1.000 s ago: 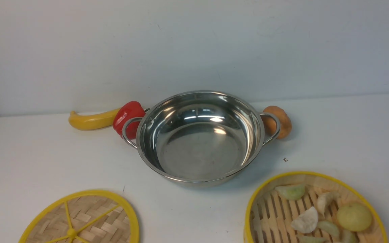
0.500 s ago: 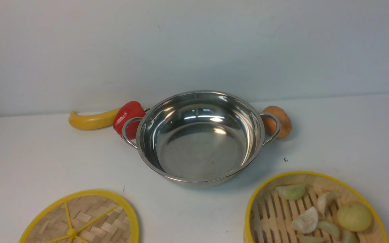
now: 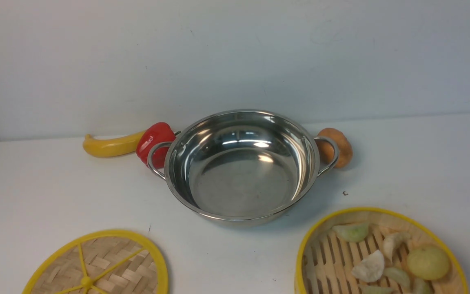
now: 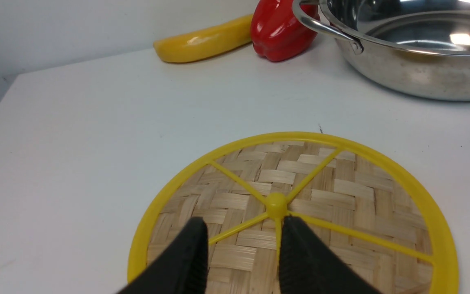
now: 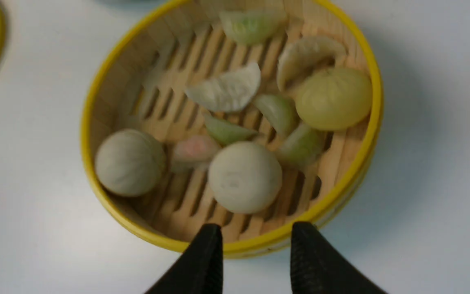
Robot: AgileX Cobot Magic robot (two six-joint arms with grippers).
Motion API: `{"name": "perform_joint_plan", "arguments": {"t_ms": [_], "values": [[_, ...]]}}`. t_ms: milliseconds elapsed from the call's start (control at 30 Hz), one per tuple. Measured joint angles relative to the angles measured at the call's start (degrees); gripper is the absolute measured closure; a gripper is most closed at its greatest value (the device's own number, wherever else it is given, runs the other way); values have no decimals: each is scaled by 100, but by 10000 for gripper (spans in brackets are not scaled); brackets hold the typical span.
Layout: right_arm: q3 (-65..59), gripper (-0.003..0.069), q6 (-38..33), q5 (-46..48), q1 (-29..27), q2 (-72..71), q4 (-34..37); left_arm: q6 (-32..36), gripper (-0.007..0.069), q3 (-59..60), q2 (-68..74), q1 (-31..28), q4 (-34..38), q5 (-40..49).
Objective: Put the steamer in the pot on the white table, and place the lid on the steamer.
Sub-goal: 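Reach for and grasp the rim of the bamboo steamer holding the buns with the right gripper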
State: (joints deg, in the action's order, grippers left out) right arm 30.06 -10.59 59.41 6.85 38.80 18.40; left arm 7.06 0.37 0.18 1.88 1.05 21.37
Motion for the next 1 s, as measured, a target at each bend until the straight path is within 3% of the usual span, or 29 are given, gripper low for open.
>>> {"name": "perform_joint_plan", "arguments": {"t_ms": [233, 333, 567, 1000], "values": [[126, 405, 734, -343, 0, 1495, -1205, 0, 384, 0, 0, 0, 0, 0], [374, 386, 919, -343, 0, 1975, -1416, 0, 384, 0, 0, 0, 0, 0], [1174, 325, 914, -389, 0, 2962, -1280, 0, 384, 0, 0, 0, 0, 0], [1396, 316, 897, -563, 0, 4443, -867, 0, 383, 0, 0, 0, 0, 0]]}}
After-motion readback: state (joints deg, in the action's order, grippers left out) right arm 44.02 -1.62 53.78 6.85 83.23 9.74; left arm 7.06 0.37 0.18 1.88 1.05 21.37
